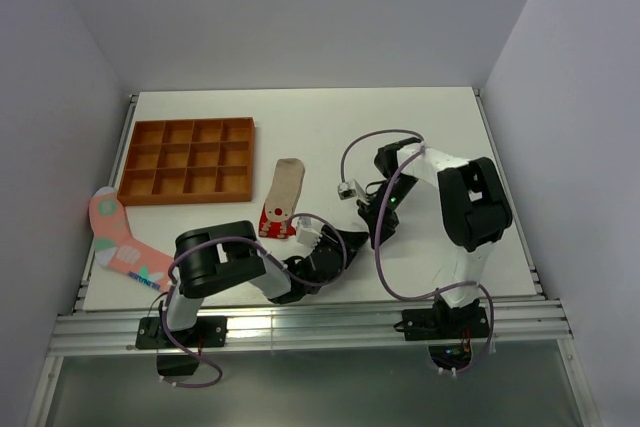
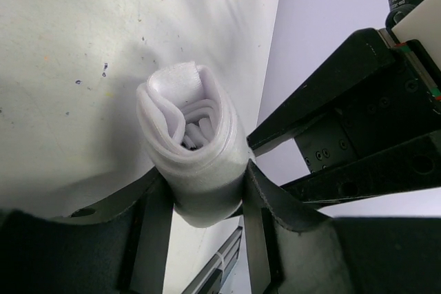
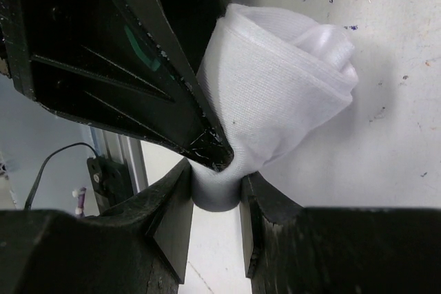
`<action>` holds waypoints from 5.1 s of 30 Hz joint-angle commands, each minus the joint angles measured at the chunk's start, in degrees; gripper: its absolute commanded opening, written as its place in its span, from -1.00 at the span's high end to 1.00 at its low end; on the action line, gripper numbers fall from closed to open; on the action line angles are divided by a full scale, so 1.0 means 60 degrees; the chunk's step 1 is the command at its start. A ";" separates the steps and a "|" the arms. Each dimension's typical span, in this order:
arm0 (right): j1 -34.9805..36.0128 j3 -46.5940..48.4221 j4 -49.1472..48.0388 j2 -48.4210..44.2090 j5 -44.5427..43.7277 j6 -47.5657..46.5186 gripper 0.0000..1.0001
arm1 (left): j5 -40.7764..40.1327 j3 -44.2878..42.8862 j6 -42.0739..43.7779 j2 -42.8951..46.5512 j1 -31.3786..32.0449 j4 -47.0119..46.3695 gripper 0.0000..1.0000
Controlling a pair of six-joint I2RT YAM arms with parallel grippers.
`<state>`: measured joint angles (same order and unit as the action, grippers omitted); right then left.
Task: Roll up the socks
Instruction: Pick up the sock at the center of the board, then place the sock in the storage box.
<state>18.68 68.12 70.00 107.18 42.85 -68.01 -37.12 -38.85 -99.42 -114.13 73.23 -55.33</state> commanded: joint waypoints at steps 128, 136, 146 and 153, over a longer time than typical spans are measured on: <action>-0.2043 -0.0103 -0.1485 -0.2599 -0.0901 0.3512 -0.30 | 0.6099 -0.3720 0.8717 0.0988 -1.0550 1.3894 1.00; -0.2029 -0.0132 -0.1603 -0.2497 -0.0931 0.3571 -0.29 | 0.6524 -0.3501 0.9216 0.1164 -1.0550 1.4246 0.99; -0.2058 -0.0162 -0.1691 -0.2408 -0.0858 0.3600 -0.29 | 0.7110 -0.3252 0.9523 0.1662 -1.0535 1.4686 1.00; -0.2058 -0.0205 -0.1778 -0.2321 -0.0828 0.3600 -0.29 | 0.7739 -0.2989 0.9655 0.1692 -1.0535 1.4803 1.00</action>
<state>6.81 67.07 60.16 92.95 37.08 -46.30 3.70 -62.43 -45.95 -100.09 8.45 14.70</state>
